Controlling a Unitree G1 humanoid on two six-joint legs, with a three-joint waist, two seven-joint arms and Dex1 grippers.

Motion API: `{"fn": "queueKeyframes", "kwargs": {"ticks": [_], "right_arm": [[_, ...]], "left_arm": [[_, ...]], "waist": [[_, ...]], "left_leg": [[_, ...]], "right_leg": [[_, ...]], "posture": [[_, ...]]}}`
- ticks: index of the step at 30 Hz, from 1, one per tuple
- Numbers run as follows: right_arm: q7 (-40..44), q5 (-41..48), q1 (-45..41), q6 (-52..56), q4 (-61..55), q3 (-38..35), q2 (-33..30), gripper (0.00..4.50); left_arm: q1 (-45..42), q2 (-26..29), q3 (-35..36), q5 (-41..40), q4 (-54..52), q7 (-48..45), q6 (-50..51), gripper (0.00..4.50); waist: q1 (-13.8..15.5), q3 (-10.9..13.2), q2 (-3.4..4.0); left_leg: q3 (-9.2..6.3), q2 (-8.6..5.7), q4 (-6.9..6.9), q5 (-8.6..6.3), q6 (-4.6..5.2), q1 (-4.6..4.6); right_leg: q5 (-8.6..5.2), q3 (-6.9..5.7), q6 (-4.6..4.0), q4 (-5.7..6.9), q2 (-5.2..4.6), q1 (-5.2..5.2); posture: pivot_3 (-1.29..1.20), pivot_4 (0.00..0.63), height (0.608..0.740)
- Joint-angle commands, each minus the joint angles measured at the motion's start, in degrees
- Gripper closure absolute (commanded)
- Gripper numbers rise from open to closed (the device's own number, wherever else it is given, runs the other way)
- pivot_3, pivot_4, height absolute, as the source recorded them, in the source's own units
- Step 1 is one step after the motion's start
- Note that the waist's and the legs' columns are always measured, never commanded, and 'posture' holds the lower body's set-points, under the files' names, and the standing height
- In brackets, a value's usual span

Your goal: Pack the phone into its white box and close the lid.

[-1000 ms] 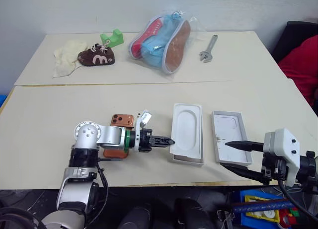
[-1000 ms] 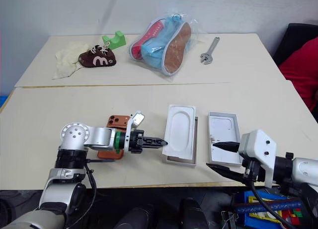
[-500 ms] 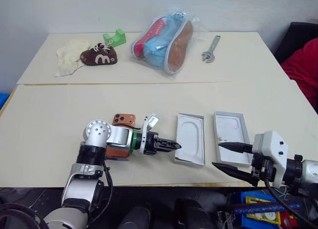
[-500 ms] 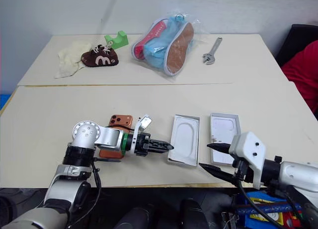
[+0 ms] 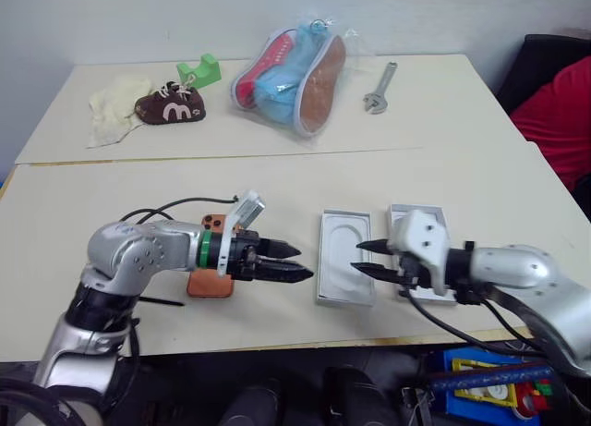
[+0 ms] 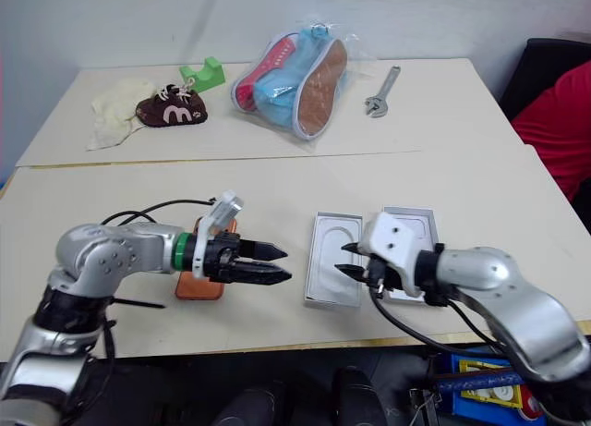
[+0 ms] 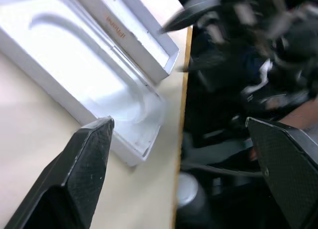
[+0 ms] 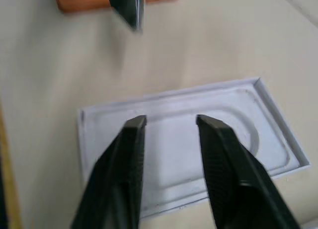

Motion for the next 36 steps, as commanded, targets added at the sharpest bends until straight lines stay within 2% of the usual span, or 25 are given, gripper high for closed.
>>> {"fn": "queueKeyframes", "kwargs": {"ticks": [1, 2, 7, 14, 18, 21, 23, 25, 27, 29, 32, 36], "right_arm": [[0.7, -8.1, -2.9, -4.5, 4.3, 6.7, 1.2, 4.2], [0.9, -9.6, -3.7, -5.6, 5.7, 8.0, 1.6, 4.46], [-2.3, -21.6, -10.8, -14.1, 20.2, 14.9, 8.5, 4.46], [-3.5, -27.6, -14.3, -22.1, 33.0, 14.3, 14.4, 4.46], [-0.8, -24.5, -13.9, -22.6, 30.4, 11.1, 15.2, 4.46], [3.3, -14.3, -15.3, -15.4, 22.3, 6.2, 18.5, 4.46], [5.6, -9.8, -16.9, -10.2, 18.7, 5.4, 20.4, 4.46], [7.9, -8.6, -18.8, -7.4, 17.2, 7.8, 21.8, 4.46], [9.6, -11.6, -21.0, -9.2, 19.4, 13.0, 23.6, 4.46], [10.5, -14.4, -22.2, -11.6, 21.9, 16.2, 24.4, 4.46], [11.3, -19.0, -24.7, -14.4, 28.6, 22.1, 27.8, 4.46], [11.9, -24.0, -27.3, -18.3, 35.8, 26.6, 31.6, 4.46]], "left_arm": [[1.4, 2.0, 0.1, 4.0, -2.6, -7.0, -8.5, 0.0], [1.7, 2.2, 0.1, 4.5, -2.6, -7.9, -9.5, 0.0], [4.7, 4.2, -0.3, 7.3, -4.6, -11.0, -12.9, 0.0], [6.8, 4.2, 3.7, 5.4, -4.8, -9.6, -10.6, 0.0], [9.0, 5.0, 7.6, 3.8, -5.2, -8.8, -8.3, 0.0], [12.0, 8.2, 14.9, -0.3, -2.4, -8.6, -3.2, 0.0], [13.6, 11.2, 18.7, -2.0, 1.1, -9.0, 0.4, 0.0], [15.3, 15.3, 21.0, -2.3, 5.8, -10.7, 3.8, 0.0], [16.5, 19.5, 21.7, -0.8, 12.0, -11.8, 6.8, 0.0], [16.4, 21.5, 20.9, 0.3, 15.4, -11.9, 8.3, 0.0], [13.4, 21.5, 17.1, 3.0, 19.9, -7.5, 14.1, 0.0], [9.3, 18.0, 14.9, 4.9, 22.4, -1.6, 20.6, 0.0]], "waist": [[0.4, 0.0, 0.0], [0.4, 0.0, 0.0], [-0.4, 0.0, 0.0], [-1.3, 0.0, -0.01], [-1.5, 0.0, 0.0], [-1.7, 0.1, 0.07], [-2.5, 0.1, 0.12], [-2.9, 0.1, 0.15], [-3.0, 0.1, 0.17], [-3.0, 0.1, 0.19], [-2.8, 0.1, 0.21], [-2.8, 0.1, 0.19]], "left_leg": [[-0.02, 0.0, 0.02, 0.0, 0.0, -0.04], [-0.06, -0.01, 0.05, 0.01, 0.01, -0.11], [-0.02, -0.02, 0.15, 0.01, 0.01, -0.2], [-0.08, 0.01, 0.15, 0.0, 0.01, -0.16], [-0.08, 0.02, 0.16, 0.0, 0.01, -0.15], [-0.09, 0.03, 0.13, 0.0, 0.01, -0.19], [-0.08, 0.06, 0.11, 0.0, 0.01, -0.23], [-0.08, 0.12, 0.03, 0.0, -0.01, -0.21], [-0.09, 0.13, -0.07, -0.01, -0.02, -0.19], [-0.08, 0.12, -0.22, -0.01, -0.02, -0.05], [-0.19, 0.03, -0.26, 0.0, 0.0, -0.05], [-0.24, -0.15, -0.17, 0.05, 0.09, -0.09]], "right_leg": [[0.0, -0.03, 0.0, -0.02, -0.01, 0.0], [0.0, -0.06, 0.0, -0.07, -0.01, -0.01], [0.01, -0.04, 0.01, -0.06, -0.01, -0.04], [0.01, -0.09, 0.0, 0.08, 0.02, -0.06], [0.01, -0.08, 0.0, 0.1, 0.03, -0.06], [0.01, -0.09, -0.01, 0.11, 0.04, -0.12], [0.0, -0.06, -0.01, 0.15, 0.07, -0.19], [-0.01, -0.07, -0.04, 0.17, 0.13, -0.22], [-0.03, -0.07, -0.07, 0.15, 0.14, -0.23], [-0.04, -0.08, -0.11, 0.17, 0.13, -0.2], [-0.04, -0.13, -0.13, 0.25, 0.06, -0.18], [0.03, -0.15, -0.23, 0.33, -0.03, -0.16]], "posture": [[0.0, 0.15, 0.74], [0.0, 0.15, 0.74], [0.0, 0.15, 0.74], [0.0, 0.15, 0.74], [0.0, 0.15, 0.74], [0.0, 0.15, 0.74], [0.0, 0.15, 0.74], [0.0, 0.15, 0.74], [0.0, 0.15, 0.74], [0.0, 0.15, 0.74], [0.0, 0.15, 0.74], [0.0, 0.15, 0.74]]}}
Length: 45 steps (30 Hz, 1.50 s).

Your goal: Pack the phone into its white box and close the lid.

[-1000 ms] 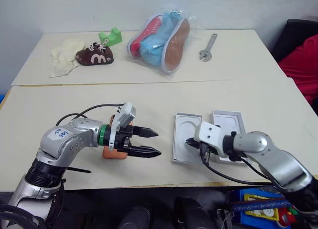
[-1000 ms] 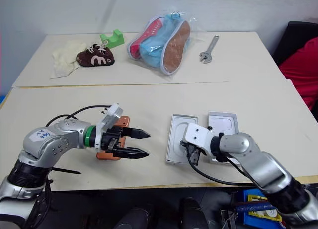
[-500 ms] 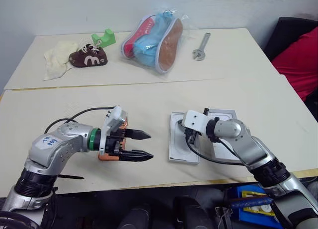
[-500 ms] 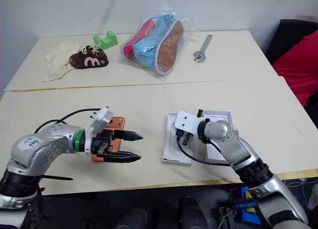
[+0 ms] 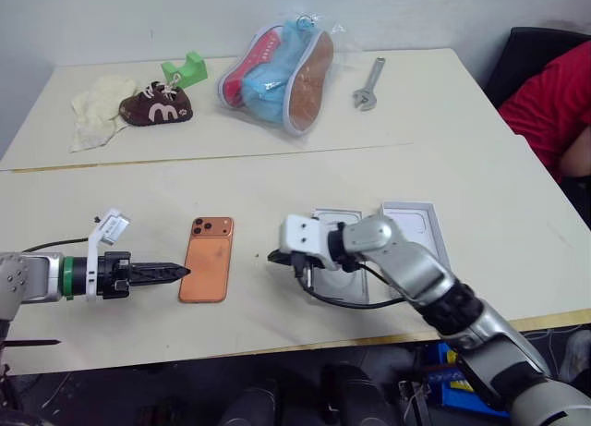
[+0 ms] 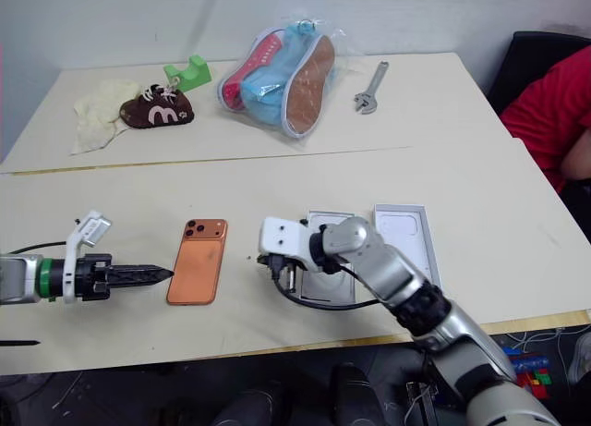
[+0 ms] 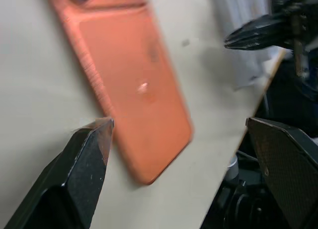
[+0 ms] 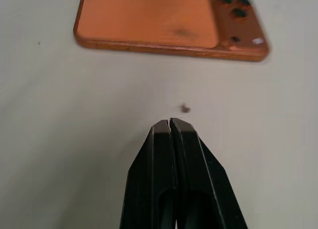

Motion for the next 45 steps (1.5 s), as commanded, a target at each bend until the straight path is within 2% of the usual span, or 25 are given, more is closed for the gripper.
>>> {"fn": "queueKeyframes", "kwargs": {"ticks": [1, 5, 8, 10, 13, 15, 18, 25, 31, 36, 39, 45], "right_arm": [[0.6, -4.0, -2.3, -3.9, 3.5, 2.4, 2.1, 4.46], [0.0, -7.6, -3.6, -6.2, 8.8, 4.0, 5.2, 4.46], [0.1, -8.2, -4.1, -7.0, 11.4, 3.7, 7.8, 4.46], [0.2, -8.3, -4.3, -7.0, 12.6, 2.9, 9.0, 4.46], [0.9, -8.4, -4.0, -6.7, 13.7, 2.2, 10.0, 4.46], [1.1, -8.3, -3.5, -6.2, 13.9, 1.6, 10.4, 4.46], [1.4, -8.6, -2.4, -5.9, 13.6, 0.6, 10.2, 4.46], [2.7, -8.2, 0.0, -5.1, 11.7, -1.0, 10.1, 4.46], [3.3, -8.4, 0.7, -4.5, 11.0, -1.5, 11.1, 4.46], [4.3, -9.3, 1.0, -5.9, 10.9, -1.1, 10.2, 4.46], [3.8, -9.7, 0.7, -6.5, 11.6, -1.8, 9.8, 4.5], [4.4, -7.4, 2.6, -6.7, 6.0, -4.6, 7.5, 4.5]], "left_arm": [[-1.7, -2.1, -2.6, 2.6, -0.2, 5.0, 4.1, 0.0], [-0.8, -5.6, -7.6, 5.1, -3.6, 8.7, 5.3, 0.0], [-1.3, -11.2, -9.8, 4.8, -4.3, 9.8, 7.1, 0.0], [-2.1, -14.8, -10.4, 4.7, -4.3, 10.8, 8.7, 0.0], [-2.8, -20.3, -9.6, 4.7, -3.7, 12.5, 11.0, 0.0], [-2.9, -23.1, -7.4, 4.2, -3.3, 13.4, 12.4, 0.0], [-3.1, -26.0, -2.2, 2.6, -1.7, 14.4, 14.5, 0.0], [-3.6, -26.4, 3.8, -6.6, 3.2, 16.6, 14.6, 0.0], [-3.1, -25.8, 3.4, -10.5, 2.4, 20.3, 14.6, 0.0], [-2.8, -24.1, 3.8, -14.8, 2.0, 23.7, 14.6, 0.0], [-2.2, -23.5, 4.7, -15.8, 1.4, 24.8, 14.6, 0.54], [-3.2, -21.1, 7.3, -16.8, 3.4, 24.3, 14.6, 2.39]], "waist": [[0.0, 0.0, -0.01], [0.2, -0.5, 0.72], [0.5, -1.2, 1.47], [1.3, -1.7, 2.12], [1.7, -2.1, 2.43], [2.1, -2.2, 2.63], [2.8, -2.5, 2.59], [3.1, -2.7, 2.2], [2.2, -2.5, 1.42], [0.8, -2.4, 1.25], [0.4, -2.4, 1.2], [-0.2, -2.1, 0.88]], "left_leg": [[-0.08, -0.05, 0.03, 0.01, 0.01, 0.01], [-0.08, -0.13, -0.07, 0.01, 0.01, 0.47], [-0.09, -0.13, -0.11, 0.01, 0.02, 0.61], [-0.09, -0.13, -0.11, 0.02, 0.03, 0.79], [-0.2, -0.12, -0.14, 0.02, 0.03, 0.94], [-0.39, -0.18, -0.38, 0.02, 0.04, 1.56], [-0.42, -0.26, -0.67, 0.07, 0.16, 1.8], [-0.47, -0.28, -0.9, 0.08, 0.18, 1.77], [-0.61, -0.31, -1.06, 0.1, 0.2, 1.66], [-0.7, -0.26, -1.18, 0.08, 0.17, 1.66], [-0.72, -0.26, -1.19, 0.08, 0.16, 1.66], [-0.71, -0.18, -1.19, 0.06, 0.13, 1.54]], "right_leg": [[0.0, -0.02, 0.0, 0.06, -0.04, 0.0], [0.01, 0.01, -0.01, 0.05, -0.15, 0.26], [0.01, 0.1, 0.0, 0.04, -0.14, 0.45], [0.0, 0.16, 0.0, 0.04, -0.13, 0.63], [0.0, 0.26, -0.01, -0.01, -0.07, 0.86], [-0.01, 0.39, -0.01, -0.08, -0.06, 1.28], [-0.01, 0.87, -0.01, -0.11, -0.01, 1.43], [-0.01, 1.53, -0.01, -0.11, 0.19, 1.31], [-0.01, 1.55, -0.01, -0.08, 0.21, 1.17], [-0.01, 1.49, -0.01, -0.11, 0.26, 1.11], [-0.01, 1.47, -0.01, -0.11, 0.27, 1.09], [-0.01, 1.46, -0.01, -0.1, 0.35, 0.93]], "posture": [[0.0, 0.15, 0.74], [0.0, 0.15, 0.74], [0.0, 0.15, 0.74], [0.0, 0.15, 0.74], [0.0, 0.15, 0.74], [0.0, 0.15, 0.74], [0.0, 0.15, 0.74], [0.0, 0.15, 0.74], [0.0, 0.15, 0.74], [0.0, 0.15, 0.74], [0.0, 0.15, 0.74], [0.0, 0.15, 0.74]]}}
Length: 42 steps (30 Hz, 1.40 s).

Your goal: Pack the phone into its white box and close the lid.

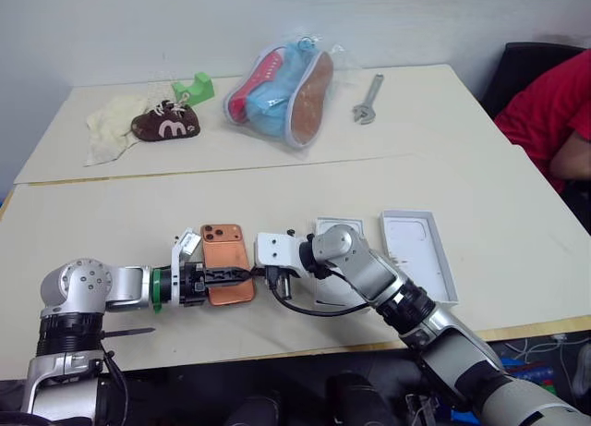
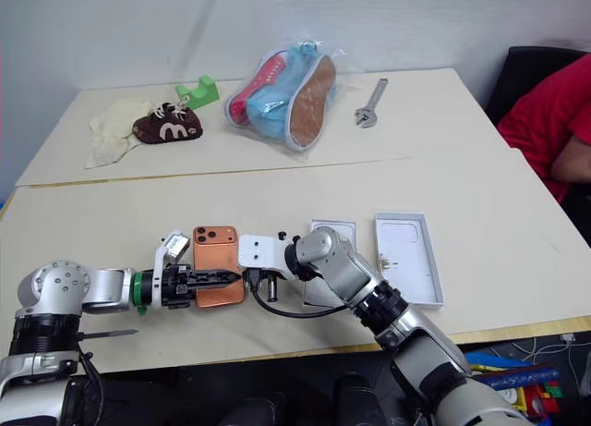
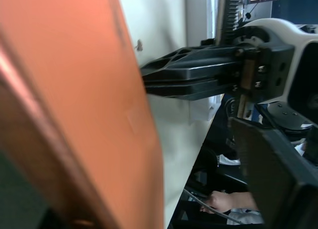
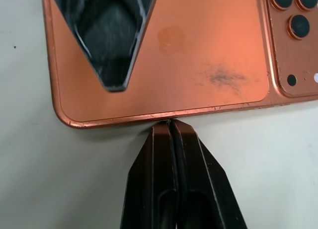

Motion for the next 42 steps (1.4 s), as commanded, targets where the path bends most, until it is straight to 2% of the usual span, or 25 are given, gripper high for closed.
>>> {"fn": "queueKeyframes", "kwargs": {"ticks": [1, 5, 6, 7, 11, 15, 17, 19, 21, 24, 30, 32, 37, 42], "right_arm": [[1.2, 3.1, 2.2, 0.8, -7.7, -3.7, -2.3, 4.5], [2.0, 9.4, 5.2, 5.4, -20.6, -12.0, -7.5, 4.5], [2.2, 12.2, 6.4, 8.8, -24.7, -15.2, -9.3, 4.5], [2.9, 16.1, 8.1, 13.7, -29.6, -19.2, -11.9, 4.32], [5.5, 27.9, 14.9, 26.0, -43.8, -31.7, -21.9, 3.33], [6.4, 34.1, 27.1, 31.6, -51.7, -48.5, -32.0, 1.86], [6.3, 36.0, 33.3, 33.1, -53.5, -55.4, -34.5, 1.29], [5.2, 37.7, 36.6, 33.7, -54.8, -58.4, -35.6, 0.56], [4.1, 38.4, 40.4, 33.4, -56.5, -61.2, -35.9, 0.0], [0.6, 39.2, 43.3, 33.4, -58.1, -63.6, -35.0, 0.0], [-4.5, 40.8, 45.8, 32.7, -59.5, -63.5, -34.5, 0.0], [-5.9, 41.5, 46.4, 32.5, -59.3, -63.4, -34.3, 0.0], [-8.3, 42.3, 47.1, 31.4, -58.7, -62.5, -34.6, 0.0], [-10.0, 44.3, 46.6, 31.5, -58.5, -61.6, -34.5, 0.0]], "left_arm": [[-0.6, 2.6, 1.9, -2.4, 0.0, -1.7, 0.5, 2.69], [-2.0, 3.8, 0.5, -6.4, -3.6, -4.0, 0.5, 3.9], [-2.7, 3.7, -0.2, -8.0, -4.8, -4.1, 0.5, 4.19], [-3.7, 3.1, -1.1, -9.9, -5.8, -3.9, 0.5, 4.41], [-7.0, 0.1, -4.3, -14.0, -7.7, -1.9, 0.5, 4.4], [-12.9, -9.1, -8.5, -13.5, -5.0, 3.7, 0.5, 4.4], [-15.6, -14.6, -9.7, -11.6, -2.0, 6.7, 0.5, 4.4], [-16.9, -17.2, -10.1, -10.6, -0.5, 8.2, 0.5, 4.4], [-19.1, -21.5, -10.8, -7.5, 3.3, 10.4, 0.5, 4.4], [-21.6, -27.2, -12.4, -1.5, 8.3, 12.7, -0.6, 4.4], [-22.9, -32.6, -10.7, 5.6, 12.8, 14.7, -0.9, 4.4], [-23.2, -33.8, -10.4, 7.0, 13.1, 14.2, -0.9, 3.67], [-24.4, -35.4, -9.5, 9.2, 12.6, 12.7, -0.8, 2.26], [-24.9, -33.2, -11.0, 6.5, 8.0, 10.9, 0.5, 0.71]], "waist": [[0.0, 0.1, -0.2], [0.0, 0.6, -0.42], [0.1, 0.6, -0.44], [0.3, 0.8, -0.48], [1.3, 1.0, -0.51], [2.3, 1.2, -0.63], [3.3, 1.3, -0.87], [3.2, 1.5, -1.22], [3.0, 1.6, -1.32], [3.4, 1.6, -1.38], [3.6, 1.7, -1.42], [3.7, 1.7, -1.42], [4.3, 1.7, -1.43], [4.4, 1.7, -1.43]], "left_leg": [[0.0, 0.02, 0.01, 0.0, -0.01, -0.05], [0.09, 0.03, 0.36, -0.01, -0.03, -0.9], [0.08, 0.03, 0.69, -0.02, -0.05, -1.07], [0.07, 0.03, 0.85, -0.04, -0.08, -1.13], [-0.15, -0.02, 1.02, -0.05, -0.08, -1.52], [-0.08, -0.01, 1.13, -0.04, -0.06, -1.78], [0.05, 0.01, 1.17, -0.03, -0.04, -1.8], [0.16, 0.03, 1.2, -0.01, -0.02, -1.82], [0.45, 0.12, 1.18, -0.02, -0.04, -1.74], [0.51, 0.16, 1.2, -0.01, -0.08, -1.72], [0.57, 0.16, 1.23, -0.01, -0.08, -1.7], [0.57, 0.15, 1.25, -0.01, -0.08, -1.7], [0.59, 0.14, 1.32, -0.01, -0.08, -1.7], [0.6, 0.14, 1.32, -0.01, -0.09, -1.69]], "right_leg": [[0.0, 0.0, 0.0, 0.0, 0.01, -0.05], [0.0, -0.02, 0.0, 0.1, 0.02, -0.81], [0.0, -0.1, 0.0, 0.09, 0.01, -0.89], [0.0, -0.18, 0.0, 0.08, 0.0, -0.89], [0.01, -0.41, 0.02, -0.03, -0.1, -0.87], [0.04, -0.43, 0.07, -0.25, -0.14, -0.88], [0.06, -0.4, 0.11, -0.37, -0.14, -0.88], [0.12, -0.33, 0.23, -0.44, -0.12, -0.88], [0.15, -0.09, 0.29, -0.39, -0.01, -0.9], [0.17, -0.01, 0.32, -0.39, 0.04, -0.93], [0.18, 0.02, 0.35, -0.38, 0.05, -0.95], [0.18, 0.03, 0.36, -0.37, 0.04, -0.94], [0.2, 0.05, 0.39, -0.36, 0.05, -0.93], [0.21, 0.05, 0.39, -0.35, 0.05, -0.93]], "posture": [[0.0, 0.15, 0.74], [0.0, 0.15, 0.74], [0.0, 0.15, 0.74], [0.0, 0.15, 0.74], [0.0, 0.15, 0.74], [0.0, 0.15, 0.74], [0.0, 0.15, 0.74], [0.0, 0.15, 0.74], [0.0, 0.15, 0.74], [0.0, 0.15, 0.74], [0.0, 0.15, 0.74], [0.0, 0.15, 0.74], [0.0, 0.15, 0.74], [0.0, 0.15, 0.74]]}}
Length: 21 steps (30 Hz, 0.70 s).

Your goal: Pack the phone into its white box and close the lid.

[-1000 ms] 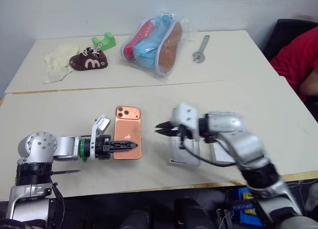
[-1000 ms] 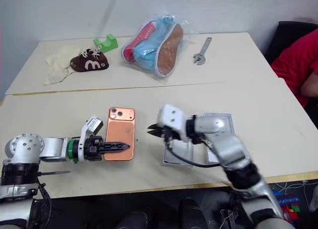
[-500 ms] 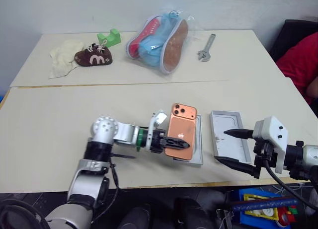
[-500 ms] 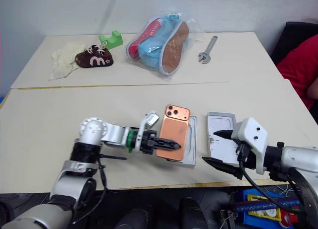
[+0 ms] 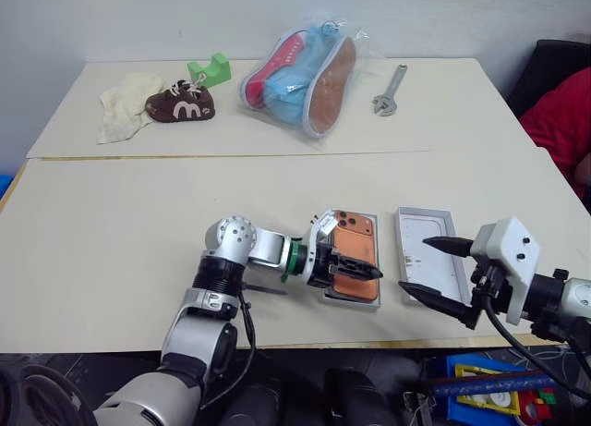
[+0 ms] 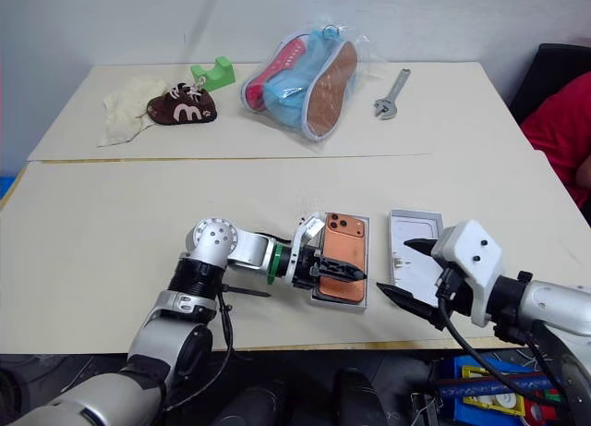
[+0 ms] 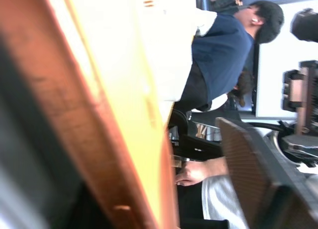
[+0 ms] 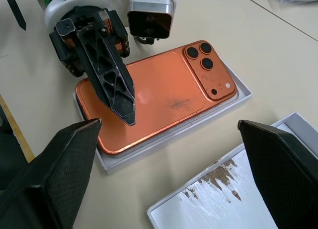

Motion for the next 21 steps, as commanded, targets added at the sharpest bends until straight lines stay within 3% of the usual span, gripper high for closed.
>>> {"fn": "queueKeyframes", "kwargs": {"ticks": [1, 3, 12, 18, 21], "right_arm": [[-1.3, 2.0, -0.4, -1.1, -0.5, 0.1, -0.1, 0.0], [-1.8, 2.2, -0.6, -1.4, -0.2, 0.7, -0.3, 0.0], [-3.6, 4.5, -1.5, -1.7, 0.4, 1.3, -0.4, 0.0], [-5.2, 6.6, -2.2, -1.7, 1.0, 1.4, -0.4, 0.0], [-5.6, 6.9, -1.8, -2.1, 1.0, 1.6, -0.5, 0.0]], "left_arm": [[-1.3, 2.6, -1.1, -3.5, -4.5, -1.6, 0.4, 0.35], [-1.8, 4.2, -2.6, -6.1, -7.0, -2.2, 0.4, 0.01], [-2.2, 6.9, -5.6, -8.4, -12.0, -1.2, 0.4, 0.01], [-2.1, 6.9, -9.8, -3.8, -15.0, -3.2, 0.3, 0.01], [-2.6, 9.7, -15.1, -1.3, -19.5, -7.1, -3.3, 0.01]], "waist": [[-0.1, 0.0, 0.0], [-0.1, 0.0, 0.0], [0.3, 0.0, 0.0], [0.3, 0.0, -0.01], [0.2, 0.0, -0.01]], "left_leg": [[0.0, 0.0, 0.0, 0.0, 0.0, 0.01], [0.0, 0.01, 0.01, 0.0, -0.01, 0.02], [-0.02, -0.02, 0.04, 0.0, -0.01, 0.01], [-0.01, -0.02, 0.04, 0.0, -0.01, 0.0], [-0.01, -0.01, 0.04, 0.0, -0.01, -0.01]], "right_leg": [[0.0, 0.0, 0.0, 0.01, 0.0, 0.0], [0.0, 0.0, 0.0, 0.02, 0.02, 0.0], [0.0, 0.0, 0.0, 0.02, 0.0, 0.0], [0.0, 0.0, 0.0, 0.02, 0.0, 0.0], [0.0, 0.0, 0.0, 0.01, 0.01, 0.0]], "posture": [[0.0, 0.15, 0.74], [0.0, 0.15, 0.74], [0.0, 0.15, 0.74], [0.0, 0.15, 0.74], [0.0, 0.15, 0.74]]}}
